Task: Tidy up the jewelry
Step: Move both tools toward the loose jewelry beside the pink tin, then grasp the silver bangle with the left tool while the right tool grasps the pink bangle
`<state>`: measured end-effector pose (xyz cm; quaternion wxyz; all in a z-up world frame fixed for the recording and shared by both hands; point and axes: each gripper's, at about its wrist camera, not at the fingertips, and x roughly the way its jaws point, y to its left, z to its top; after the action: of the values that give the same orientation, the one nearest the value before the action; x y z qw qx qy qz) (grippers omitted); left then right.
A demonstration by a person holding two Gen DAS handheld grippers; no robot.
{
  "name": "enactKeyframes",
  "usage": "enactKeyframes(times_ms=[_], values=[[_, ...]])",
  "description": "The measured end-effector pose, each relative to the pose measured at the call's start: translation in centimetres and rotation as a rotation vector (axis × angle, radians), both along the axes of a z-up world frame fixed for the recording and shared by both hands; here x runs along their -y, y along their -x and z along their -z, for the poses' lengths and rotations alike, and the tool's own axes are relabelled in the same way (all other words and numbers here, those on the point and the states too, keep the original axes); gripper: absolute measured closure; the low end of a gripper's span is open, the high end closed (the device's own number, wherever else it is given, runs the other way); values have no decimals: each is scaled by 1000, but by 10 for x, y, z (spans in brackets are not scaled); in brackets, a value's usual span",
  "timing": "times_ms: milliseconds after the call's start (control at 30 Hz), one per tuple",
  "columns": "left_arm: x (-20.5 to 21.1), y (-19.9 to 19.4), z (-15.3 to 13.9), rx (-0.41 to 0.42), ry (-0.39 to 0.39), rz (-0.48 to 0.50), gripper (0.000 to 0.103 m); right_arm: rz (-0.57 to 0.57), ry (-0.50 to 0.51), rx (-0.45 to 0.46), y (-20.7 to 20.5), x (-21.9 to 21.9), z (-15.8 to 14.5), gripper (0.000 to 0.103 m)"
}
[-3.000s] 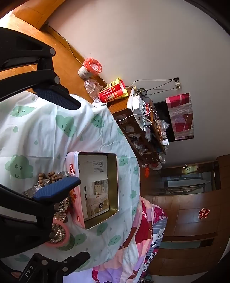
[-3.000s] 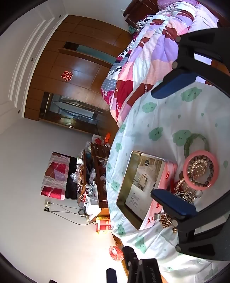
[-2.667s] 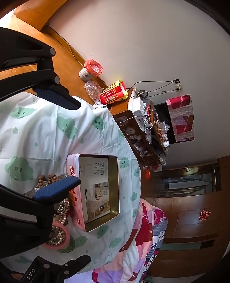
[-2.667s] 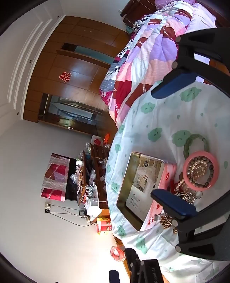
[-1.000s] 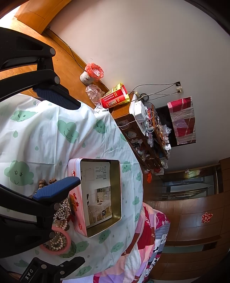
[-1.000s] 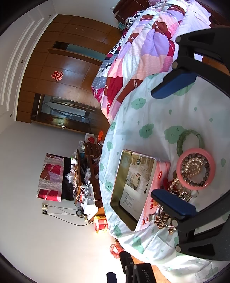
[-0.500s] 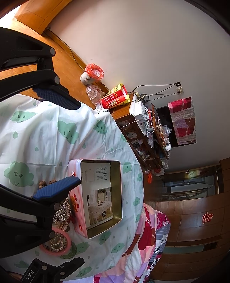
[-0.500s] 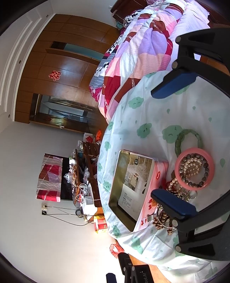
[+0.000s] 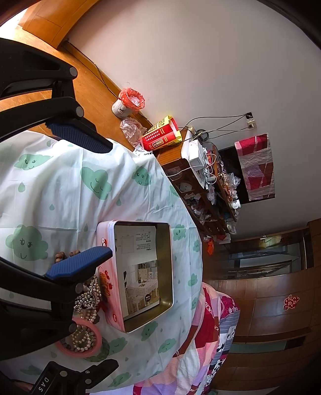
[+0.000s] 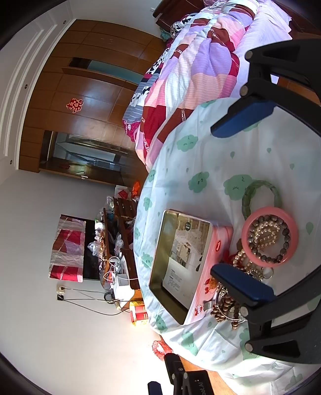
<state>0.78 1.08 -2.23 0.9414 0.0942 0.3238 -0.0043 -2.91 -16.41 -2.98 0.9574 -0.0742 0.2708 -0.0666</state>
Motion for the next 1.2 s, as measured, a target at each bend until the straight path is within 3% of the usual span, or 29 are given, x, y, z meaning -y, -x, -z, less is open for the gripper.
enactKeyframes(times_ms=[500, 967, 1000, 1133, 1200], values=[[24, 0, 26, -63, 0, 88, 25, 33, -8, -69, -5, 24, 30, 0], [72, 2, 55, -88, -87, 214, 25, 19, -55, -110, -5, 30, 44, 3], [72, 0, 57, -89, -88, 219, 30, 17, -54, -111, -6, 30, 45, 3], [73, -9, 69, -143, -58, 249, 72, 19, -54, -115, -7, 31, 48, 4], [74, -8, 69, -146, -34, 270, 84, 19, -54, -124, -9, 32, 50, 7]])
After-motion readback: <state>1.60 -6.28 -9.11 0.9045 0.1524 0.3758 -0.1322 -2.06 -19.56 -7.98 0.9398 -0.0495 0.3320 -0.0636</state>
